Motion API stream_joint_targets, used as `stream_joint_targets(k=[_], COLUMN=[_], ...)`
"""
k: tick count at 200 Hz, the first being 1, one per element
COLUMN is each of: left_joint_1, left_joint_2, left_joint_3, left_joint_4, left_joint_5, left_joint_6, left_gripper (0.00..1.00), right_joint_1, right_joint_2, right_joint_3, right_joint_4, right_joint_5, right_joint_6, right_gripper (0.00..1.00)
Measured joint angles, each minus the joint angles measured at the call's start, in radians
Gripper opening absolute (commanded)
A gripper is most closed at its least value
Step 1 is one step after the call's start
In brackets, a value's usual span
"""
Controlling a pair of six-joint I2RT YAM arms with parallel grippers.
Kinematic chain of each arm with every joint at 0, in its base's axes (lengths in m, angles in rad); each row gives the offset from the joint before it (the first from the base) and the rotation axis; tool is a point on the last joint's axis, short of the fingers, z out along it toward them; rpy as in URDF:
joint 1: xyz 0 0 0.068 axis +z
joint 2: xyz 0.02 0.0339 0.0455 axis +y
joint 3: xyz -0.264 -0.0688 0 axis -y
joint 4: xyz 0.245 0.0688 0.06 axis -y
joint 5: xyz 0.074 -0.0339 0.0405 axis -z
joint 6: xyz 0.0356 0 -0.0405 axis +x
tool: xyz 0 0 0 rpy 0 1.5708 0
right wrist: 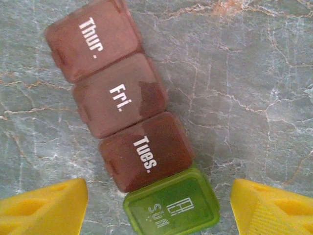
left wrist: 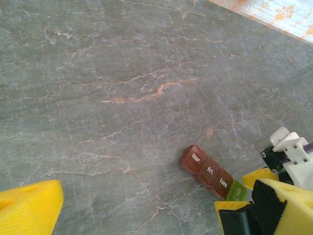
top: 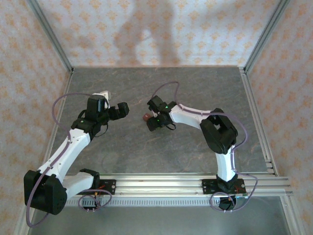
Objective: Sort the pills into containers
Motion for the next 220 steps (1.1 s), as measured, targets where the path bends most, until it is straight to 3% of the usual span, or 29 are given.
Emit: stream_joint_targets(k=[88,180,220], left_joint_1=[0.000,0.000,0.012], left_joint_2=[0.022,0.022,0.016], left_joint_3=[0.000,0.000,0.001], left_joint_4=[0.001,0.001,0.050], left_joint_5=[0.000,0.012,0.095], left_joint_6=[-0.008,-0.039,-0.180], left_gripper=[1.00,1.00,1.00], right_joint_1=[0.000,-0.002,-0.002], right_joint_2=[0.047,0.068,-0.007], right_joint_3=[0.034,0.050,0.016], right_joint_4=[0.001,0.002,0.013], right_joint_5=[0.014,-0.021,-0.073], right_joint_6=[-0.008,-0.002,0.030], right_gripper=[0.67,0.18,0.16])
